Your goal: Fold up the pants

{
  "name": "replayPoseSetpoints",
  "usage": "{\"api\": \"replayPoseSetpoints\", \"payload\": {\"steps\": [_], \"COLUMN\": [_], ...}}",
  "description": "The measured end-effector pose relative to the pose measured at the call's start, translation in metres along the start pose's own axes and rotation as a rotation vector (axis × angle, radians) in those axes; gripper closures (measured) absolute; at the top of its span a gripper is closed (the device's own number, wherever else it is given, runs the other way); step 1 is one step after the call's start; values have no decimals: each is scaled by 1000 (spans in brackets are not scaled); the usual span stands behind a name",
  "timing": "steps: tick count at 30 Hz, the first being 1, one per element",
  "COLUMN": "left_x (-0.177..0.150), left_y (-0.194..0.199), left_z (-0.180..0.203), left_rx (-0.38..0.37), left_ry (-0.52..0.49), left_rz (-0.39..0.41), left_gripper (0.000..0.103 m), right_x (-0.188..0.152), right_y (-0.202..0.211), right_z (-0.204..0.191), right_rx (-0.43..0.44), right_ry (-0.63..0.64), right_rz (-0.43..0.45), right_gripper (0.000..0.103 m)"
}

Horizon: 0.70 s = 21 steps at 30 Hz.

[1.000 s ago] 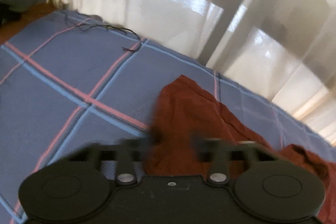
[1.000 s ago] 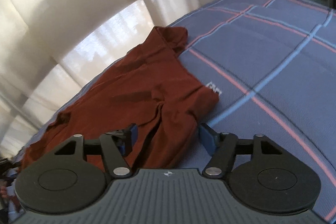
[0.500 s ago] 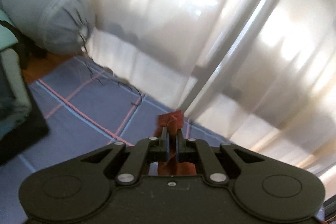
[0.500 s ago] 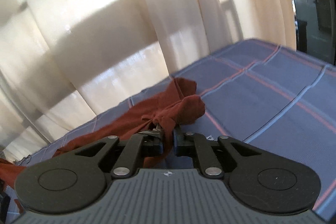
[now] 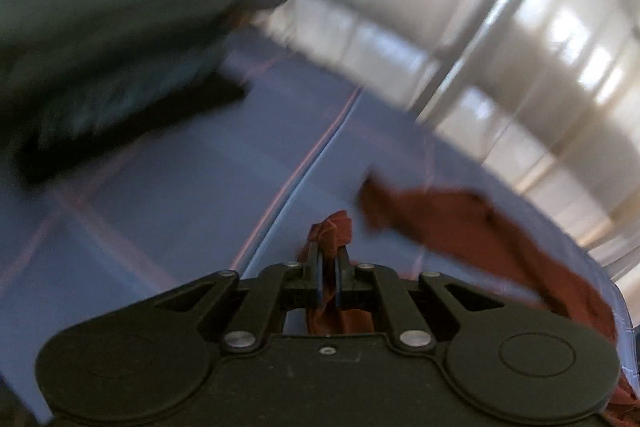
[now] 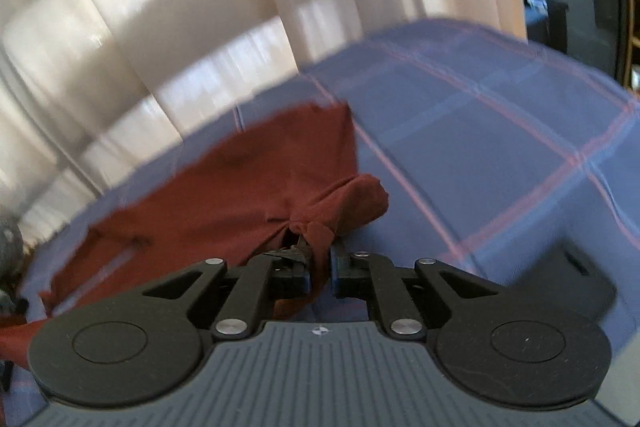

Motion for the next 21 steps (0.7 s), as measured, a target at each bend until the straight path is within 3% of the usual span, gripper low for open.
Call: {"api": "replayPoseSetpoints", "payload": {"steps": [4, 7, 11, 13, 16, 18, 20, 21], "left_x": [-21, -26, -29, -31, -22, -15, -9, -6], "left_y": [-2, 1, -3, 6, 20, 23, 23, 19], "left_z": [-31, -41, -45, -59, -72, -74, -66, -59], "left_rx": [71, 60, 105, 148, 211, 177, 106, 87], "left_ry": [53, 86, 74, 87, 116, 122, 107, 92], "left_rz": [9, 4, 2, 33, 98, 99, 83, 78], "left_gripper": [22, 22, 19, 11, 10, 5, 0, 0], "right_x": [-21, -26, -31, -32, -36, -37, -37, -36], "right_y": [-5, -4, -5, -10, -14, -14, -11, -8], "right_z": [1, -1, 0, 2, 9, 11, 12, 13], "right_rx": [-30, -46, -81, -111, -130, -149, -190, -213], "right_ry": [5, 12, 28, 46, 39, 39, 46, 46], "right_rz": [-48, -48, -49, -60, -78, -85, -85, -68], "right_gripper": [89, 89, 87, 84, 80, 65, 24, 15]}}
Point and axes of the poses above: each gripper's, at about its wrist camera, not at the fingertips, and y roughly against the way its jaws point, z to its right, x to its top, the point moved 4 cm from there along -y, roughly the way its jaws point, and after that the axes turned 3 degrees about -z, right-handed, at the moved point
